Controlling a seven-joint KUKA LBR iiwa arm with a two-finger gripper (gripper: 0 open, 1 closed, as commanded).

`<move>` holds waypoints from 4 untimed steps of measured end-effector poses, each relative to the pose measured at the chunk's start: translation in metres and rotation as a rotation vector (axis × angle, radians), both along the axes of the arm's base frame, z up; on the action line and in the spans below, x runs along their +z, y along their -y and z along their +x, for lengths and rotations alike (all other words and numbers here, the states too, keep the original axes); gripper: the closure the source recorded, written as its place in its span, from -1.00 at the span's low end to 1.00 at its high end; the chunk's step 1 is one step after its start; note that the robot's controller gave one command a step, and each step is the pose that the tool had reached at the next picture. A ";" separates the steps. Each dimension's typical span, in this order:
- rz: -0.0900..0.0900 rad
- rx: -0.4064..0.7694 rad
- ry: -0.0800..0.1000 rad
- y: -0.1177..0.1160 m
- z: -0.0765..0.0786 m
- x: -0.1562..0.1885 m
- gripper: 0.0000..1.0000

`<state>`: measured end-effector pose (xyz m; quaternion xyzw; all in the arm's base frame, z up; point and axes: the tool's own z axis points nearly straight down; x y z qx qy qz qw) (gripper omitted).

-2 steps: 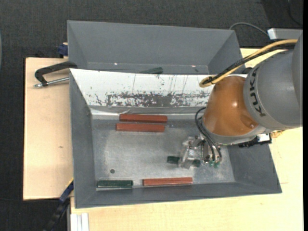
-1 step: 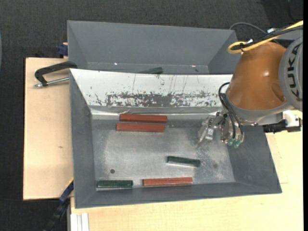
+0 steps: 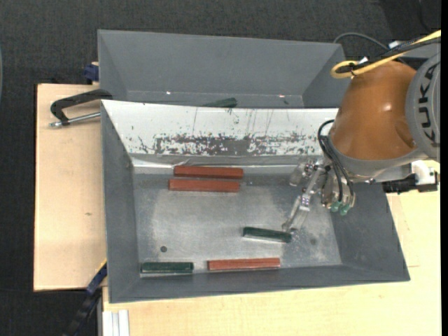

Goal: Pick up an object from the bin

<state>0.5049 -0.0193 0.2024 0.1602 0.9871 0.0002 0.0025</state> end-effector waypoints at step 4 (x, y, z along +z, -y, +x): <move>0.000 0.325 -0.004 -0.029 -0.013 -0.130 1.00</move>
Offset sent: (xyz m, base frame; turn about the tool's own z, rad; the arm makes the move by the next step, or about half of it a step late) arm -0.0046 -0.0105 -0.1136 -0.2969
